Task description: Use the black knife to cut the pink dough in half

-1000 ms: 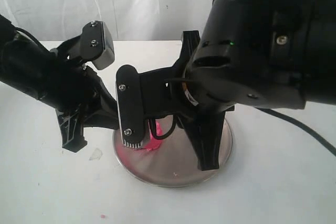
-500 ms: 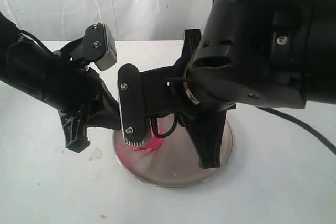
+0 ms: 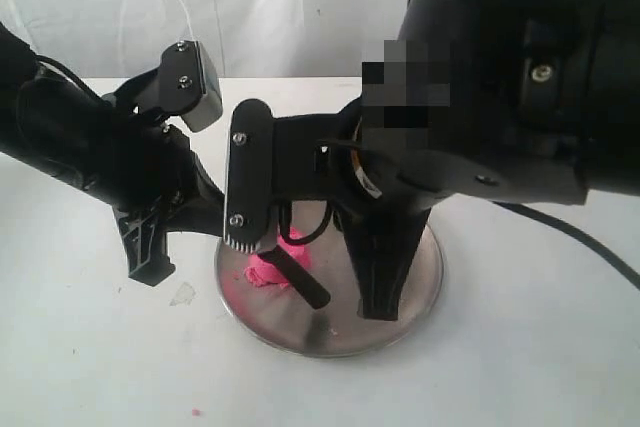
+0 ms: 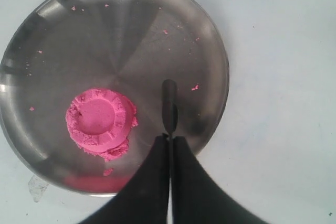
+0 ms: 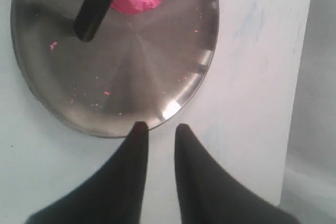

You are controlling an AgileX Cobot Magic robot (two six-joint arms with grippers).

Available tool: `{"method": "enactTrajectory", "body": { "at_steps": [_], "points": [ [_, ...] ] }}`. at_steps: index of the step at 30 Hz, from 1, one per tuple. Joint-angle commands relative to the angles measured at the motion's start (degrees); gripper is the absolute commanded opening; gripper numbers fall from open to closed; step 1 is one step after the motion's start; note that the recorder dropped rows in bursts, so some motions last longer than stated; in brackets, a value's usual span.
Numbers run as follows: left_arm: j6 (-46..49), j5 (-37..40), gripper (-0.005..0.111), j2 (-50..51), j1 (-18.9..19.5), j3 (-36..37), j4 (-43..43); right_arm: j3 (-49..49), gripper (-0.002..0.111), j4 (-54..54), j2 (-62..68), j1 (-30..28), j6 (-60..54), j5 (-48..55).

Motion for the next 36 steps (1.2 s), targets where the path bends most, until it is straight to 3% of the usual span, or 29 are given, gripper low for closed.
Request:
{"method": "enactTrajectory", "body": {
  "at_steps": [1,4,8,12,16,18,23,29,36],
  "points": [
    [-0.30,0.59,0.000,-0.14,-0.06,-0.16,-1.02,0.08,0.040,2.48,-2.37,-3.81,5.79,-1.09],
    [-0.30,0.59,0.000,-0.14,-0.06,-0.16,-1.18,1.60,0.053,14.96,-4.31,-10.40,4.12,-7.09],
    [-0.30,0.59,0.000,-0.14,-0.06,-0.16,-1.18,8.18,0.053,30.21,-7.21,-18.21,-4.38,-17.19],
    [-0.30,0.59,0.000,-0.14,-0.06,-0.16,-1.18,14.89,0.052,50.38,-9.04,-25.21,-22.23,-22.24],
    [-0.30,0.71,0.000,-0.14,-0.06,-0.16,-1.15,19.92,0.048,75.14,-10.04,-31.05,-45.75,-20.98],
    [-0.30,0.71,0.000,-0.14,-0.06,-0.16,-1.15,21.69,0.046,82.24,-10.02,-33.18,-50.63,-21.61],
    [-0.43,1.18,0.000,-0.14,-0.06,-0.16,-1.41,23.36,0.046,81.95,-10.02,-33.68,-48.74,-30.35],
    [-0.43,1.18,0.000,-0.14,-0.06,-0.16,-1.55,23.33,0.046,83.93,-9.88,-33.68,-49.24,-29.49],
    [-0.43,1.35,0.000,-0.14,-0.06,-0.16,-2.35,23.33,0.046,88.53,-4.58,-33.68,-67.46,-20.34]
  ]
}}
